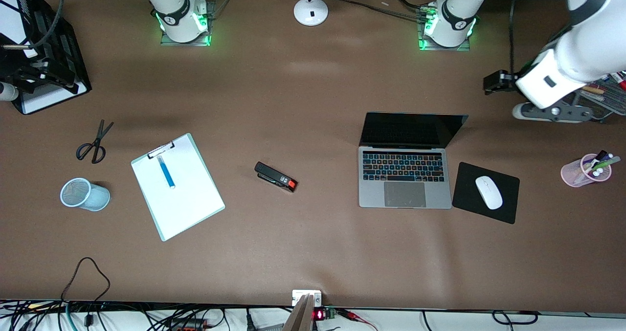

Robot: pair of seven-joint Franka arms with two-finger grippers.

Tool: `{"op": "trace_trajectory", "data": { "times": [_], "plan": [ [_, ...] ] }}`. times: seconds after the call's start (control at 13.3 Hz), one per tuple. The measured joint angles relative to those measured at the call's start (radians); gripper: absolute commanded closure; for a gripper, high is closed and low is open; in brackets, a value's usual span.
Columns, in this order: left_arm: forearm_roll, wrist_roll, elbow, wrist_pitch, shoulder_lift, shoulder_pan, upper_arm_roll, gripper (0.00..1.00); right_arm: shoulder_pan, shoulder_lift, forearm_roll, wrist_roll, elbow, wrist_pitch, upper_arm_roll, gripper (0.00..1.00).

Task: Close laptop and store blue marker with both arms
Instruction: 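Move the left gripper toward the open laptop's screen, then lower the left gripper onto the top edge of the laptop screen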

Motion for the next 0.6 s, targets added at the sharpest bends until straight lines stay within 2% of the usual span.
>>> {"op": "trace_trajectory", "data": {
  "times": [0.23, 0.6],
  "plan": [
    [-0.028, -0.168, -0.079, -0.004, 0.001, -0.002, -0.060, 0.00, 0.002, 0.038, 0.000, 0.000, 0.004, 0.006, 0.000, 0.00],
    [-0.038, -0.205, -0.219, 0.008, 0.000, -0.002, -0.102, 0.00, 0.008, 0.066, 0.000, 0.000, 0.014, 0.009, 0.003, 0.00]
  ]
}}
